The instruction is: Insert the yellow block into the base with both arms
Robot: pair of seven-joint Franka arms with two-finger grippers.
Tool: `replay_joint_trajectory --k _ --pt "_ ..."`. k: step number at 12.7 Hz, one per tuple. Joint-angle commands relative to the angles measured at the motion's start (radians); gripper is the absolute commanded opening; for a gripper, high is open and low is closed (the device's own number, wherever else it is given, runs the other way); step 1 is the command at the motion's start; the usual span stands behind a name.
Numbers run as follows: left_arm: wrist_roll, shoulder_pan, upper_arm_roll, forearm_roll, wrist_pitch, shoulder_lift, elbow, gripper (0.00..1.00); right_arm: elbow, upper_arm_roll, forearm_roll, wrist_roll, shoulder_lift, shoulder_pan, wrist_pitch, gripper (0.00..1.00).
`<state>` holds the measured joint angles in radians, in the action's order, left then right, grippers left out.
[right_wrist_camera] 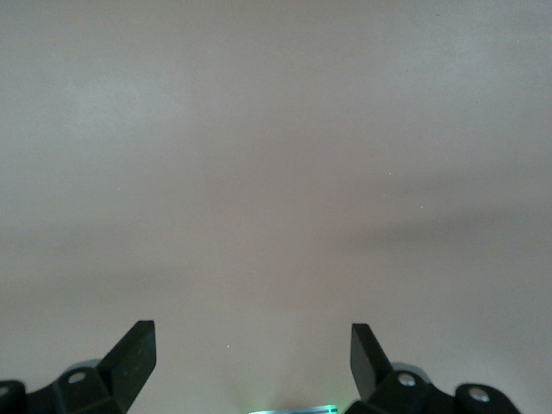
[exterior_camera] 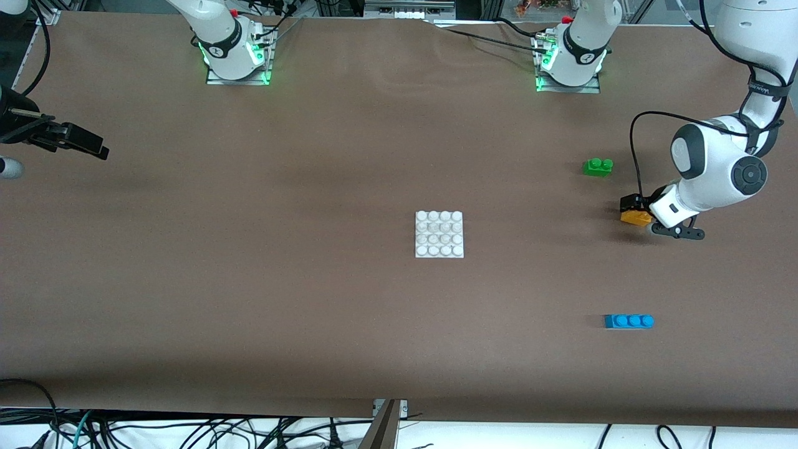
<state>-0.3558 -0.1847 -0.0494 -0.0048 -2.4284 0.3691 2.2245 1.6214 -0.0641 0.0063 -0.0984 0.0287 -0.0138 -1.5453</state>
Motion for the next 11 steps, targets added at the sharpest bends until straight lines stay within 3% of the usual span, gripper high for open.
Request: replay_joint_trajectory --k 1,2,4,7,8,11 --pt "-0.014 -0.009 0.003 0.019 -0.009 0.007 0.003 1.00 -0.009 0.009 0.004 0.006 -0.001 0.009 0.010 1.00" --pt "-0.014 -0.009 0.003 0.019 -0.011 0.010 0.003 0.97 -0.009 0.009 0.004 0.006 -0.001 0.009 0.010 1.00" --pt "-0.014 -0.009 0.003 0.020 -0.009 0.010 0.003 0.54 -0.009 0.009 0.004 0.006 -0.001 0.009 0.010 1.00" --pt "-0.009 -0.007 0.003 0.020 -0.005 -0.001 0.001 0.04 -0.009 0.009 0.004 0.006 -0.001 0.009 0.010 1.00" --pt "-0.008 -0.007 0.003 0.020 0.003 -0.018 0.000 0.00 -0.009 0.009 0.004 0.008 -0.001 0.009 0.011 1.00" --pt "-0.003 0.002 0.003 0.020 0.041 -0.100 -0.011 0.00 -0.009 0.009 0.004 0.008 -0.001 0.009 0.011 1.00"
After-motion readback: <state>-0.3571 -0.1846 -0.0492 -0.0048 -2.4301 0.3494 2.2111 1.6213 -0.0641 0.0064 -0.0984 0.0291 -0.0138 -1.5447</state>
